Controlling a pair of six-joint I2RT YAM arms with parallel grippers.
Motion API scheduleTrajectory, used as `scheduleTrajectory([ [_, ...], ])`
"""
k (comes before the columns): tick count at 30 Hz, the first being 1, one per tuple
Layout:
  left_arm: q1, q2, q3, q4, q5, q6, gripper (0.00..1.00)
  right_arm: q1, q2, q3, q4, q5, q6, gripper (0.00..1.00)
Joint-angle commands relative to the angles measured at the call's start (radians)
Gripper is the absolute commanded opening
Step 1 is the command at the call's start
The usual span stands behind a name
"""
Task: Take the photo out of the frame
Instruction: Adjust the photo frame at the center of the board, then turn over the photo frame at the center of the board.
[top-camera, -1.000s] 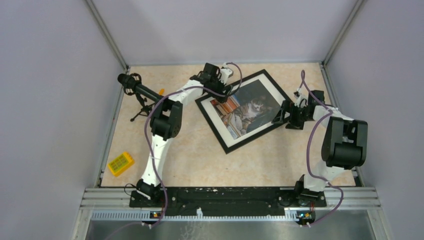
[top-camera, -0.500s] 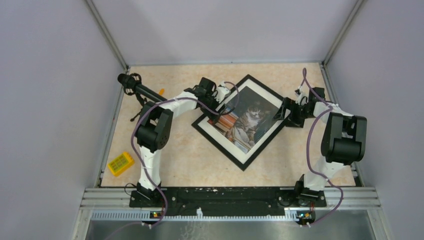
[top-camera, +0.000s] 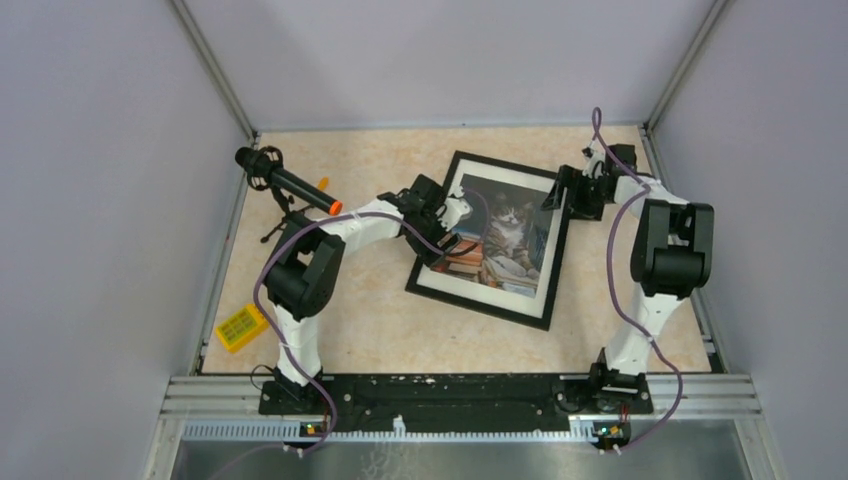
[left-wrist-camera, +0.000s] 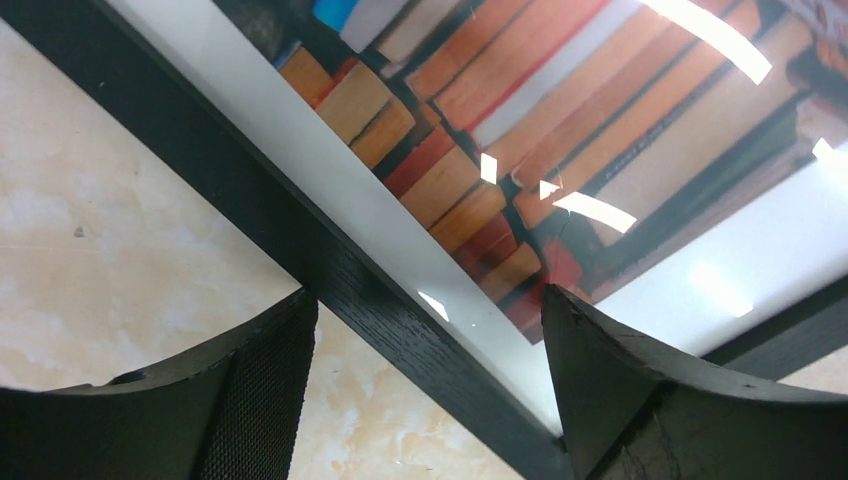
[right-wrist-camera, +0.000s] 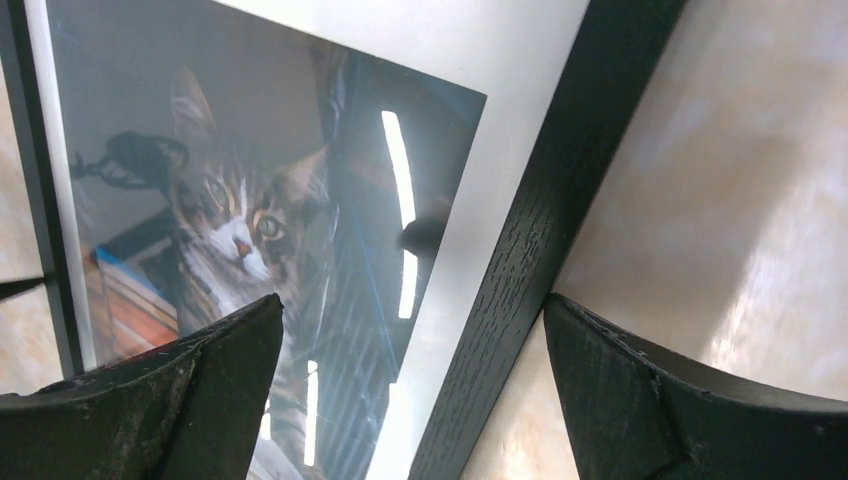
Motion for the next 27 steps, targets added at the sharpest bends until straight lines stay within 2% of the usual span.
scheduleTrajectory([
  [1, -0.064, -0.028, -0.004, -0.001, 0.112, 0.020, 0.84, 0.059, 0.083, 0.122, 0.002, -0.115, 0.045, 0.99],
  [4, -0.093, -0.114, -0.001, -0.029, 0.121, 0.087, 0.88, 0.059, 0.067, 0.182, -0.042, -0.129, 0.019, 0.99],
  [9, -0.236, -0.156, 0.018, -0.153, 0.020, 0.248, 0.99, 0.054, -0.072, 0.192, -0.145, -0.114, -0.069, 0.99],
  [14, -0.310, -0.087, 0.085, -0.249, 0.053, 0.306, 0.99, 0.030, -0.289, 0.034, -0.177, -0.050, -0.131, 0.99],
  [17, -0.360, -0.035, 0.150, -0.273, 0.027, 0.324, 0.99, -0.023, -0.405, -0.062, -0.192, -0.069, -0.153, 0.99],
  [23, -0.471, 0.092, 0.295, -0.307, -0.096, 0.328, 0.97, -0.123, -0.475, -0.173, -0.318, -0.238, -0.237, 0.99],
  [27, -0.505, 0.172, 0.387, -0.347, -0.119, 0.324, 0.93, -0.161, -0.501, -0.246, -0.318, -0.277, -0.250, 0.99],
])
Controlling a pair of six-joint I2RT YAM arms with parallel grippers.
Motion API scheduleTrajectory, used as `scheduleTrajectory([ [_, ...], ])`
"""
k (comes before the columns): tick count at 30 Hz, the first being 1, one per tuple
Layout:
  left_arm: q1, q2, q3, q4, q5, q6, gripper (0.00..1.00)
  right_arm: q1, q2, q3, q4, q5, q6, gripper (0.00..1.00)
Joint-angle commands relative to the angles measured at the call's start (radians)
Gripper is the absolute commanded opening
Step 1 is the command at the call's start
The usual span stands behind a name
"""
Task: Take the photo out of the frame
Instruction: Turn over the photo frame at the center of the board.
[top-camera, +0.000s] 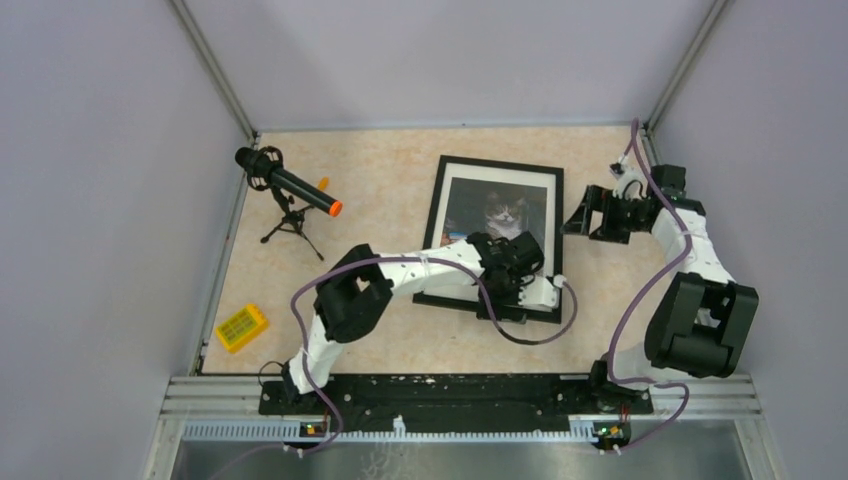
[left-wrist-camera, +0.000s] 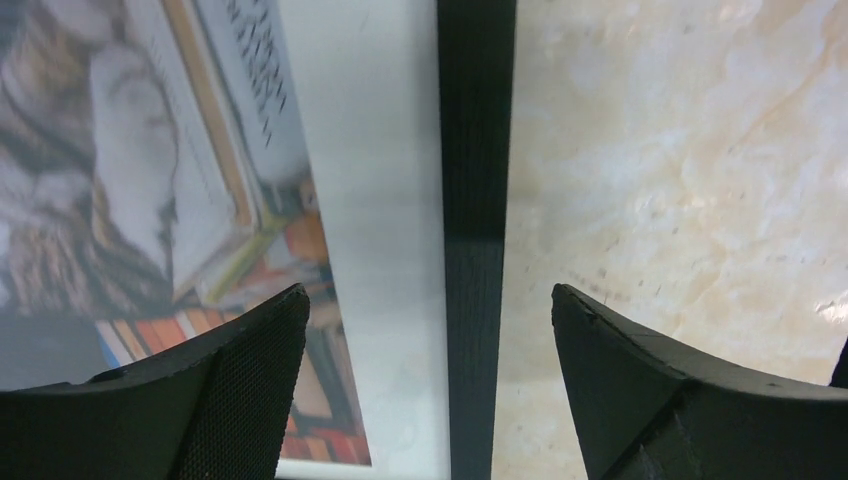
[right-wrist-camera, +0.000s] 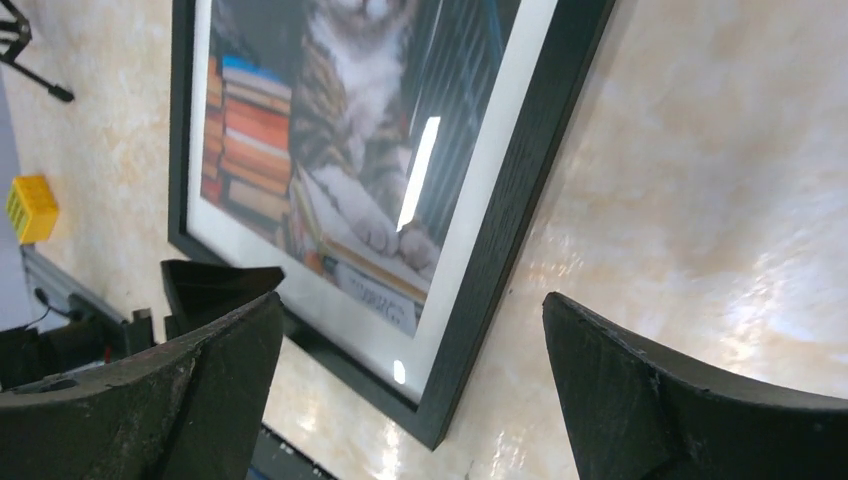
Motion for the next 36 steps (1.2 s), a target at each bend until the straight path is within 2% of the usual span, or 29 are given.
scheduleTrajectory([
  [1, -0.038, 0.062, 0.100, -0.051, -0.050, 0.015, 0.92, -0.030, -0.030, -0.070, -0.045, -0.094, -0.053, 0.99],
  [10, -0.082, 0.149, 0.126, -0.052, -0.105, -0.024, 0.75, -0.082, 0.005, -0.117, -0.022, -0.130, -0.056, 0.99],
  [13, -0.095, 0.166, 0.108, -0.038, -0.162, -0.026, 0.67, -0.093, 0.044, -0.113, -0.030, -0.155, -0.066, 0.99],
  [17, -0.104, 0.175, 0.104, -0.042, -0.167, -0.027, 0.56, -0.099, 0.069, -0.106, -0.040, -0.182, -0.076, 0.99],
  [20, -0.103, 0.159, 0.113, -0.033, -0.174, -0.037, 0.40, -0.099, 0.078, -0.109, -0.037, -0.189, -0.076, 0.99],
  [26, -0.100, 0.081, 0.117, -0.002, -0.140, -0.052, 0.16, -0.100, 0.136, -0.108, -0.050, -0.225, -0.087, 0.99],
  [29, -0.095, 0.036, 0.117, 0.015, -0.130, -0.072, 0.00, -0.112, 0.168, -0.107, -0.057, -0.264, -0.096, 0.99],
  [36, -0.074, -0.071, 0.096, 0.054, -0.090, -0.102, 0.00, -0.146, 0.252, -0.106, -0.086, -0.343, -0.123, 0.99],
])
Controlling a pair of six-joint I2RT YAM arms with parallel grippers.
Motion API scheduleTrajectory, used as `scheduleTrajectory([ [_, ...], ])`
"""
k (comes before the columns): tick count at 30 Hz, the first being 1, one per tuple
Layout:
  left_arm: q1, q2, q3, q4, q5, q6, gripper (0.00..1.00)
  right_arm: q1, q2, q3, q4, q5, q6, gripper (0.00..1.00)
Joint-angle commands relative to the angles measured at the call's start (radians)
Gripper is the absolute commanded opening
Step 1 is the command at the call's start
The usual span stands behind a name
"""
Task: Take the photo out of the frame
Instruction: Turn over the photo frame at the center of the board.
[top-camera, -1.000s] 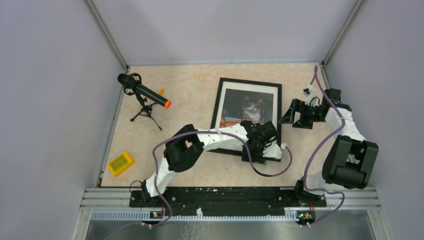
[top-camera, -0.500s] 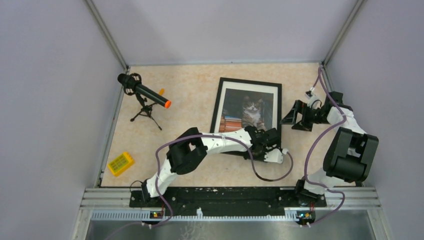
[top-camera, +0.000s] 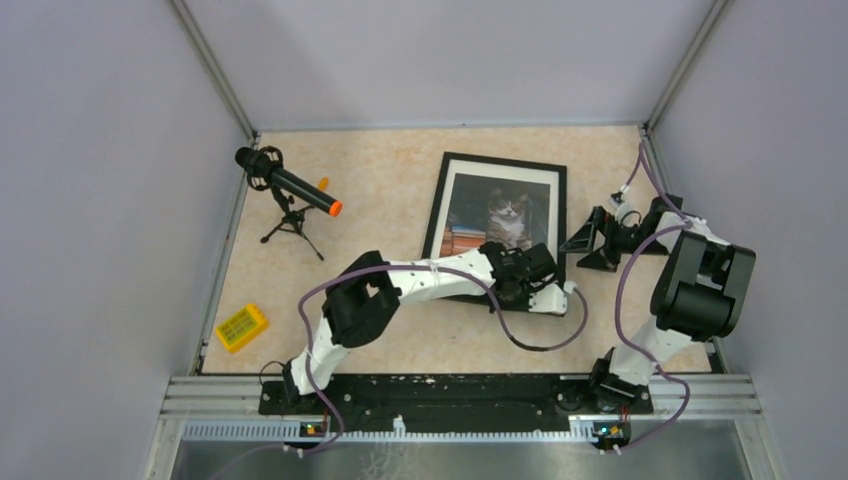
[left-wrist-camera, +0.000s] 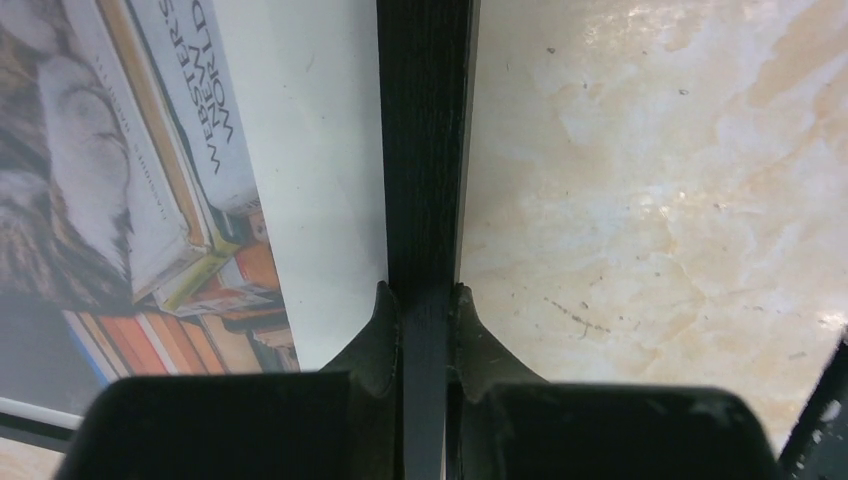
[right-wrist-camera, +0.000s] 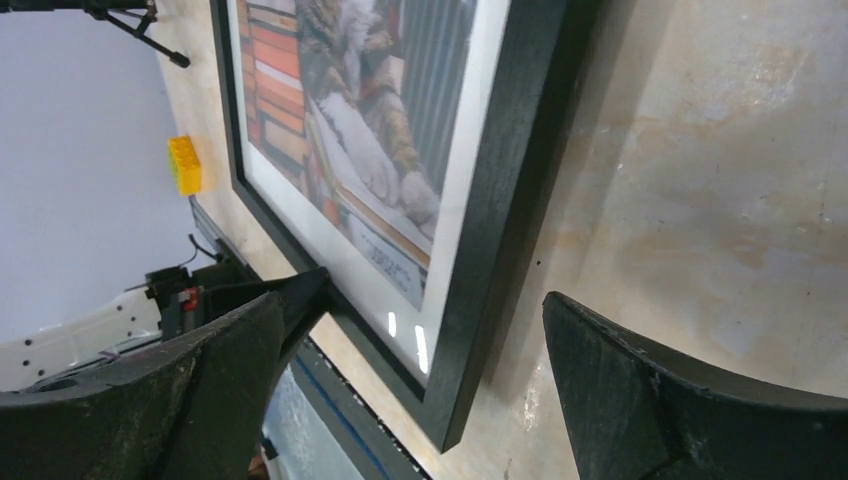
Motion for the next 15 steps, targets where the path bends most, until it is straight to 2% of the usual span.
scheduleTrajectory([
  [1, 0.014, -0.168, 0.000, 0.079, 0.046, -0.011, 0.00, -0.018, 0.053, 0.005, -0.023, -0.084, -0.047, 0.99],
  [5, 0.020, -0.201, 0.001, 0.093, 0.059, -0.021, 0.00, -0.022, 0.083, -0.002, -0.021, -0.099, -0.048, 0.99],
  [10, 0.020, -0.210, -0.002, 0.090, 0.085, -0.023, 0.00, -0.020, 0.160, 0.002, -0.058, -0.249, -0.085, 0.98],
  [15, 0.020, -0.230, -0.029, 0.119, 0.132, -0.031, 0.00, -0.017, 0.255, 0.003, -0.084, -0.335, -0.106, 0.88],
])
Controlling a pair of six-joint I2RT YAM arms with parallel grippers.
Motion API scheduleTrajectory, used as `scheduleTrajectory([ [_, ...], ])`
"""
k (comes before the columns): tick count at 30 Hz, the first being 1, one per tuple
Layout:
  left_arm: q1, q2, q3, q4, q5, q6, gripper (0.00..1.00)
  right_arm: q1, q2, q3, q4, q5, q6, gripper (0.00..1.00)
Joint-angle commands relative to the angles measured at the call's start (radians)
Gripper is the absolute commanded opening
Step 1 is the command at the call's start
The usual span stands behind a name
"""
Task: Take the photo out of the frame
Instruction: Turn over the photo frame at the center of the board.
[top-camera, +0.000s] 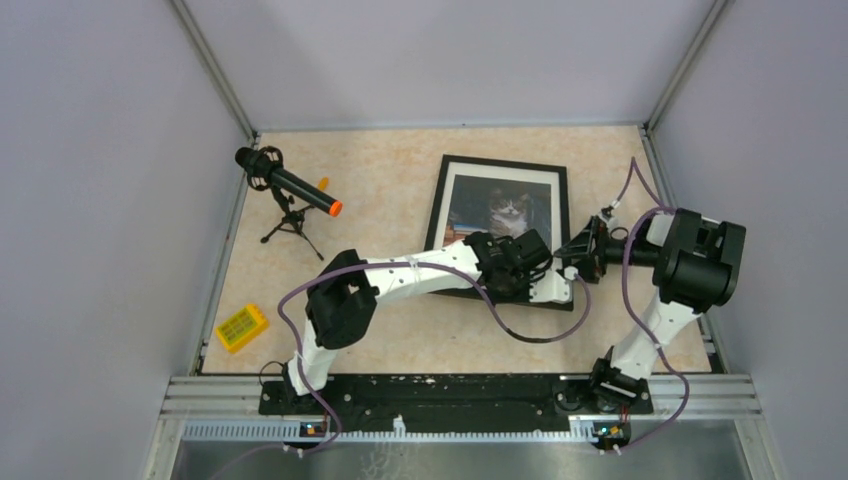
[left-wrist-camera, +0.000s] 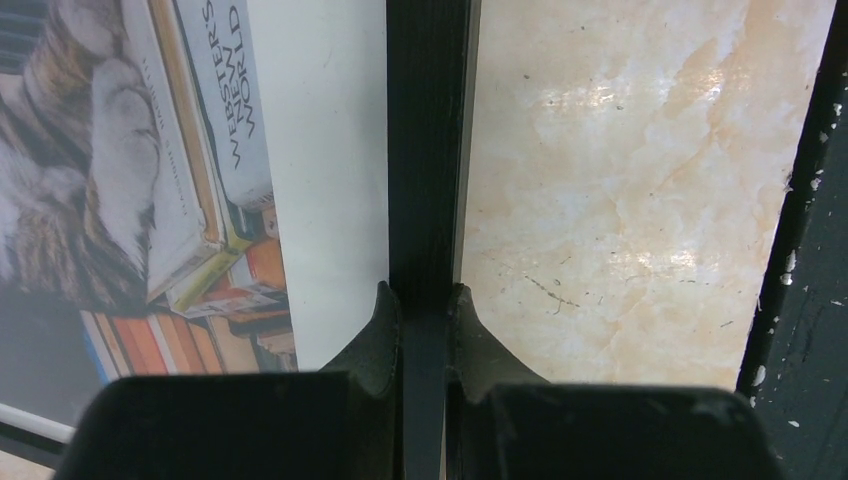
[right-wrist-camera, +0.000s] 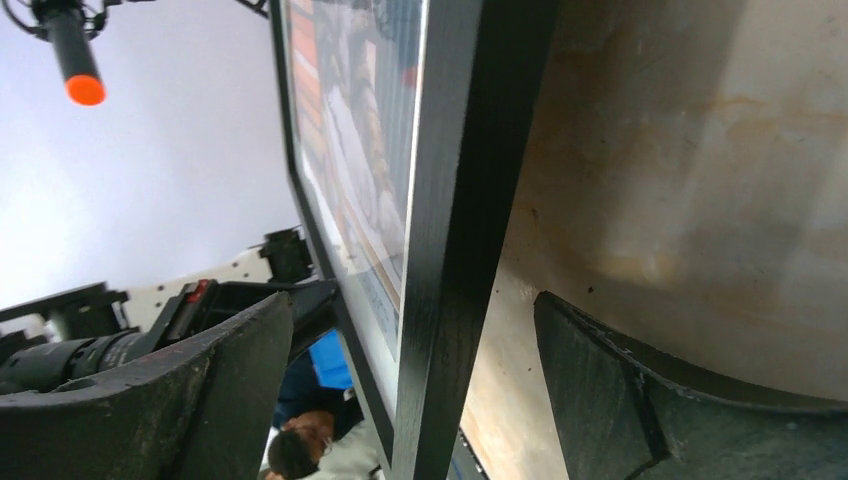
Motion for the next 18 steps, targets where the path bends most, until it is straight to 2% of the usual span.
scheduleTrajectory([
  [1, -0.001, -0.108, -0.017, 0.111, 0.037, -0.007, 0.00, 0.001, 0.077, 0.006, -0.033, -0.143, -0.052, 0.85],
  [4, -0.001, -0.106, -0.022, 0.127, 0.048, -0.009, 0.00, 0.019, 0.113, 0.012, -0.048, -0.155, -0.064, 0.74],
  [15, -0.002, -0.078, -0.035, 0.147, 0.081, -0.013, 0.00, 0.071, 0.142, 0.021, -0.034, -0.164, -0.045, 0.52],
  [18, -0.002, -0.086, -0.042, 0.149, 0.087, -0.017, 0.00, 0.073, 0.139, 0.027, -0.044, -0.169, -0.050, 0.42],
])
